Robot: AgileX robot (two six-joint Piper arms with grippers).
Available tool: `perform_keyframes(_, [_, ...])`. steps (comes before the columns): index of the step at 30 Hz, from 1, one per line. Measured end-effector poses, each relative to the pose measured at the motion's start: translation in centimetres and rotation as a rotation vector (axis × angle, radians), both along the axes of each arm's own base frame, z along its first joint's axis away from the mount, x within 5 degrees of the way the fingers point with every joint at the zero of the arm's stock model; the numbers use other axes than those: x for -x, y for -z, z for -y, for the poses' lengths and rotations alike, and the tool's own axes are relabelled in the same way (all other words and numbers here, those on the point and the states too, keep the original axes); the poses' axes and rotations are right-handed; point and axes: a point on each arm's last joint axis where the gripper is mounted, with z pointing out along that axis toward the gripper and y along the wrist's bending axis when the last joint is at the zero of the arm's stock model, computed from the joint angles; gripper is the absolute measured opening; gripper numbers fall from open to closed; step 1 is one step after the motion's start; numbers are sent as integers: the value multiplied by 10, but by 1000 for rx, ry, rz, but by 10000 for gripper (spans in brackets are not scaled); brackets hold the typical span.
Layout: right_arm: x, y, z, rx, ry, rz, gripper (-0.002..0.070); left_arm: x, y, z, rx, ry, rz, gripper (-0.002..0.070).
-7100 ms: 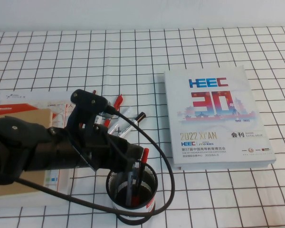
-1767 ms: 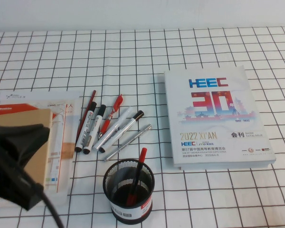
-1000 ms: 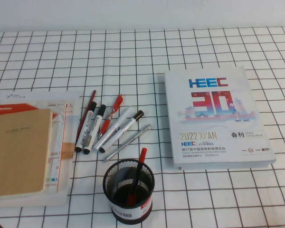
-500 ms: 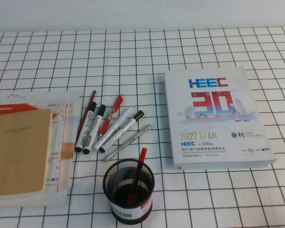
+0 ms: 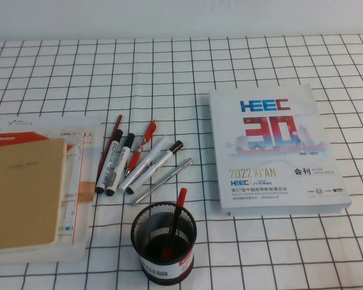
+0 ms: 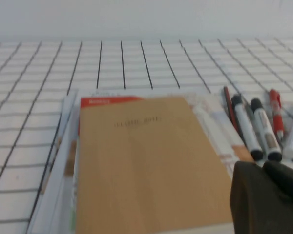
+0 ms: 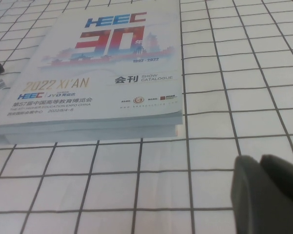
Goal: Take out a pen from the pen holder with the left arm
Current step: 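Take a marker out of the pen holder and lay it on the table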
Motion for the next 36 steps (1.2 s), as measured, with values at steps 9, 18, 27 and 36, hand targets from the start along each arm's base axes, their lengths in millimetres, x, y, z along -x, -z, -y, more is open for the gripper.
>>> perform_keyframes(9, [0,0,0,0,0,0,-15,3,12,0,-35,10,-134,0])
perform_keyframes(18, [0,0,0,0,0,0,-15,3,13,0,-39,10,-141,0])
perform_keyframes(27, [0,0,0,0,0,0,-15,3,13,0,-38,10,-140,0])
perform_keyframes(36, [0,0,0,0,0,0,-15,3,13,0,-38,10,-140,0])
